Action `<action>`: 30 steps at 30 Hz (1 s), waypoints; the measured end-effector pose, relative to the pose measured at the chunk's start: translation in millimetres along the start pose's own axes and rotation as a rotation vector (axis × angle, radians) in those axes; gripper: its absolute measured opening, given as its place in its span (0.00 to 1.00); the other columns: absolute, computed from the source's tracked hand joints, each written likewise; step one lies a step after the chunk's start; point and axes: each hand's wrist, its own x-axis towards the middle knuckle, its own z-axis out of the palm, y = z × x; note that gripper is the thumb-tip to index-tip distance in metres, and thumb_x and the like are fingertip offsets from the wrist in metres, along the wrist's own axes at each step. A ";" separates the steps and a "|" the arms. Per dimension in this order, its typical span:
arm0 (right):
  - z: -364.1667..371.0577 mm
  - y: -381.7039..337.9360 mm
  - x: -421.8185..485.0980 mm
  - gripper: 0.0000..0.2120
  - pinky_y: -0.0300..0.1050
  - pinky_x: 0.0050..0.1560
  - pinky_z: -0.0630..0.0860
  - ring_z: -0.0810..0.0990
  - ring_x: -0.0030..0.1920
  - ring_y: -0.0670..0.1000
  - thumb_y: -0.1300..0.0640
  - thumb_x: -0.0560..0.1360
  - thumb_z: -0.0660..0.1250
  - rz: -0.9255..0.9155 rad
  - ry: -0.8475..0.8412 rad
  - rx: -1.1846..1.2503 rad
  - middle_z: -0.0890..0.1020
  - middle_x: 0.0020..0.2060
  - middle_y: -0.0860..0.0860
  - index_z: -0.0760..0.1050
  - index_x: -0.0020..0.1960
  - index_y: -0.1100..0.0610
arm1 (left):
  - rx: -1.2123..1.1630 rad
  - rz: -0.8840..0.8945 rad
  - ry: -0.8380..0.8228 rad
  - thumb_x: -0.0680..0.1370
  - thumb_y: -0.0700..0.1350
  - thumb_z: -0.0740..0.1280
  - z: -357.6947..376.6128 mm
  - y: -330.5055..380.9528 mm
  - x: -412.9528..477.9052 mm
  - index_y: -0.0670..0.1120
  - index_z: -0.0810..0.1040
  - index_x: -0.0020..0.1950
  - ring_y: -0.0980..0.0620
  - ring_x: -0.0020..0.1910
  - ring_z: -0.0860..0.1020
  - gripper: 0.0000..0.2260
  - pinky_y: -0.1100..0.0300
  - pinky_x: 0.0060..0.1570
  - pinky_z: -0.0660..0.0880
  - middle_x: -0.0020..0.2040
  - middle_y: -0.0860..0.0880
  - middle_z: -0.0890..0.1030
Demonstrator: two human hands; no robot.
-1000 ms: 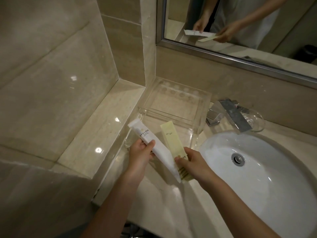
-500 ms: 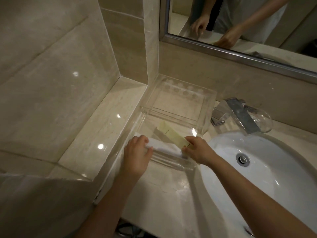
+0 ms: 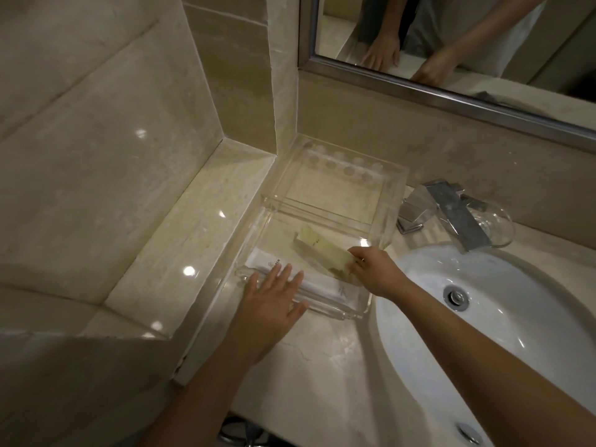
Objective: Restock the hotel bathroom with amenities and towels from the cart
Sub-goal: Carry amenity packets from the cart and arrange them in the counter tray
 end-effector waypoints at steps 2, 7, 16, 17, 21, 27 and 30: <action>-1.4 -4.0 6.1 0.15 0.45 0.48 0.72 0.76 0.49 0.50 0.63 0.76 0.60 -0.045 0.000 0.035 0.78 0.47 0.50 0.74 0.61 0.55 | -0.033 -0.014 -0.018 0.70 0.67 0.32 -5.9 2.2 4.7 0.56 0.52 0.76 0.56 0.76 0.45 0.37 0.50 0.72 0.39 0.78 0.54 0.51; 8.7 -12.6 25.9 0.25 0.46 0.48 0.73 0.78 0.49 0.56 0.66 0.76 0.57 -0.199 -0.063 -0.077 0.79 0.49 0.54 0.66 0.70 0.49 | -0.090 -0.027 0.173 0.75 0.61 0.43 0.5 -3.5 6.4 0.48 0.70 0.68 0.52 0.72 0.63 0.30 0.51 0.71 0.52 0.71 0.48 0.70; 19.5 1.7 40.3 0.31 0.48 0.58 0.72 0.74 0.60 0.55 0.66 0.76 0.55 -0.303 -0.172 -0.302 0.73 0.66 0.52 0.57 0.74 0.44 | -0.131 -0.014 0.171 0.73 0.62 0.41 1.5 -9.9 6.3 0.51 0.67 0.71 0.56 0.74 0.59 0.32 0.56 0.70 0.45 0.73 0.52 0.65; 19.7 2.3 42.7 0.31 0.47 0.57 0.72 0.74 0.60 0.55 0.66 0.76 0.55 -0.320 -0.169 -0.317 0.74 0.64 0.52 0.57 0.74 0.44 | -0.134 -0.013 0.168 0.73 0.62 0.41 1.7 -10.1 6.3 0.51 0.67 0.71 0.56 0.74 0.59 0.32 0.58 0.69 0.43 0.73 0.52 0.65; 18.6 2.3 51.0 0.28 0.45 0.50 0.69 0.73 0.54 0.55 0.66 0.76 0.57 -0.411 -0.153 -0.389 0.76 0.53 0.53 0.62 0.73 0.47 | -0.135 -0.010 0.159 0.74 0.62 0.41 2.4 -11.5 5.1 0.51 0.66 0.71 0.55 0.74 0.59 0.32 0.57 0.69 0.42 0.74 0.52 0.64; 19.1 5.4 49.3 0.23 0.48 0.49 0.71 0.72 0.55 0.56 0.63 0.76 0.61 -0.503 -0.093 -0.476 0.75 0.55 0.55 0.69 0.69 0.49 | -0.117 -0.009 0.135 0.74 0.62 0.41 3.2 -11.4 3.6 0.52 0.65 0.72 0.55 0.74 0.59 0.31 0.57 0.69 0.40 0.74 0.52 0.63; 21.1 8.8 44.4 0.20 0.48 0.51 0.73 0.74 0.55 0.56 0.65 0.75 0.61 -0.396 -0.047 -0.325 0.76 0.54 0.55 0.75 0.65 0.52 | -0.142 -0.011 0.083 0.72 0.64 0.39 2.2 -11.9 3.5 0.53 0.61 0.73 0.57 0.75 0.54 0.34 0.56 0.71 0.39 0.76 0.54 0.58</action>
